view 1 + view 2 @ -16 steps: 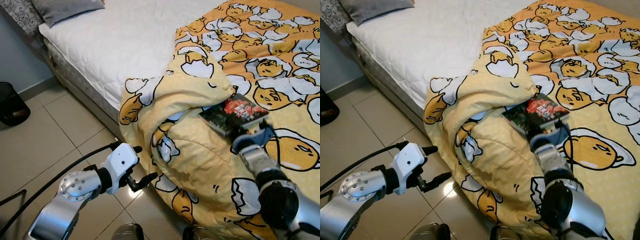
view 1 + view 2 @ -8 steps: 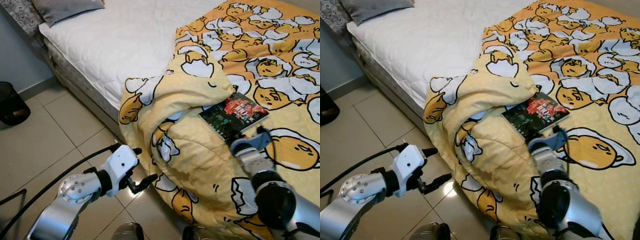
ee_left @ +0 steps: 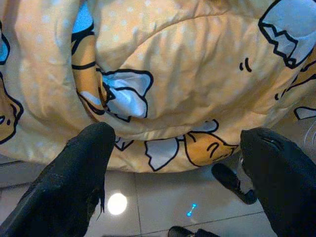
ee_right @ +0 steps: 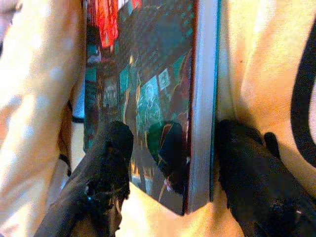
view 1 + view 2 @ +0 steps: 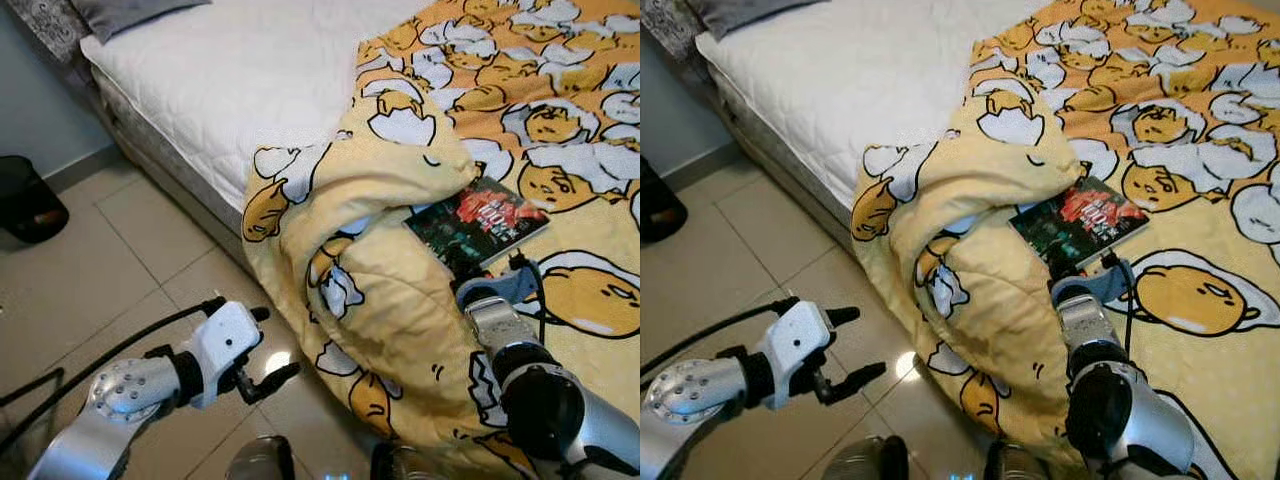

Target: Clean up the room

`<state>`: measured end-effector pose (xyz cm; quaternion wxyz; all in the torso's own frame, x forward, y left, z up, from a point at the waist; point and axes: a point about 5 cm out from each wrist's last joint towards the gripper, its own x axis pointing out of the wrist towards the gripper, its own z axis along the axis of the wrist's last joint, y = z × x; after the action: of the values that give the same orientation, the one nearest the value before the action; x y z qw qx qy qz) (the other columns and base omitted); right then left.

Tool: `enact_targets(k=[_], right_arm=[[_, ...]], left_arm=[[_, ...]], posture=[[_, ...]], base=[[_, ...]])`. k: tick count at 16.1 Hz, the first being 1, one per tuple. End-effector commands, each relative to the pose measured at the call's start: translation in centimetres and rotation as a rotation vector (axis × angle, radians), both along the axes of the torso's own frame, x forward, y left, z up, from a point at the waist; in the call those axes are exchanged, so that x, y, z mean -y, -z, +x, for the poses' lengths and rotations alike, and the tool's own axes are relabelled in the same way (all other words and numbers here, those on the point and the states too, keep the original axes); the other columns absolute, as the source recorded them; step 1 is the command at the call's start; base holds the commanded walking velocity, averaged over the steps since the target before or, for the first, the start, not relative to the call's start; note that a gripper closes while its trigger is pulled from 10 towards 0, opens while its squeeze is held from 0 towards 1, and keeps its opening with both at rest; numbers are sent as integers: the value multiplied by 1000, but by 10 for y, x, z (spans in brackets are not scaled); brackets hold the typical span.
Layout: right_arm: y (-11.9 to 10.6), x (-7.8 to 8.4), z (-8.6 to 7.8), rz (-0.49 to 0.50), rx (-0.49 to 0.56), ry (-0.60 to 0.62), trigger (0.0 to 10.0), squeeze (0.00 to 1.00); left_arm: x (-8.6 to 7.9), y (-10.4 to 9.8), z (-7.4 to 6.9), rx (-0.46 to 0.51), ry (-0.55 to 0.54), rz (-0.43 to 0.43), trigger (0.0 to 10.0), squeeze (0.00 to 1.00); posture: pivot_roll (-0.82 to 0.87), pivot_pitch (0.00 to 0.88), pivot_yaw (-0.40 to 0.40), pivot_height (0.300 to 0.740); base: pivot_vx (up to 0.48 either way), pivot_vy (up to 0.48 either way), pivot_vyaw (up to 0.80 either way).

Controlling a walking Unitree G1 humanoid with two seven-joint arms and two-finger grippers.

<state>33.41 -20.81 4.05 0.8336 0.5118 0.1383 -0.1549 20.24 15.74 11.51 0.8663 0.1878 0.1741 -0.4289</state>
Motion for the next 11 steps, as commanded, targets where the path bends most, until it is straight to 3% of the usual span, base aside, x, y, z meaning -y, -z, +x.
enact_targets(k=[1, 3, 4, 6, 8, 11], right_arm=[[-4, -2, 4, 44, 35, 14, 10000, 0], [-13, 1, 9, 63, 97, 22, 10000, 0], [-16, 2, 10, 70, 115, 26, 8980, 0], [-23, 4, 14, 81, 157, 21, 5059, 0], [-25, 3, 16, 71, 169, -2, 2745, 0], [-26, 1, 17, 67, 159, -7, 2510, 0]], left_arm=[[0, -4, 0, 8, 10, 3, 10000, 733], [0, -5, 2, 14, 11, 3, 10000, 729], [0, -5, 2, 15, 10, 2, 10000, 729], [1, -5, 3, 23, 6, -5, 10000, 729], [1, -4, 4, 24, 1, -9, 10000, 729], [2, -4, 4, 29, -4, -12, 10000, 729]], posture=[[210, 178, 70, 740], [207, 167, 67, 740], [205, 163, 65, 740], [203, 149, 55, 740], [201, 136, 47, 740], [204, 131, 42, 740]], base=[[0, 0, 0], [0, 0, 0], [0, 0, 0], [0, 0, 0], [0, 0, 0], [0, 0, 0]])
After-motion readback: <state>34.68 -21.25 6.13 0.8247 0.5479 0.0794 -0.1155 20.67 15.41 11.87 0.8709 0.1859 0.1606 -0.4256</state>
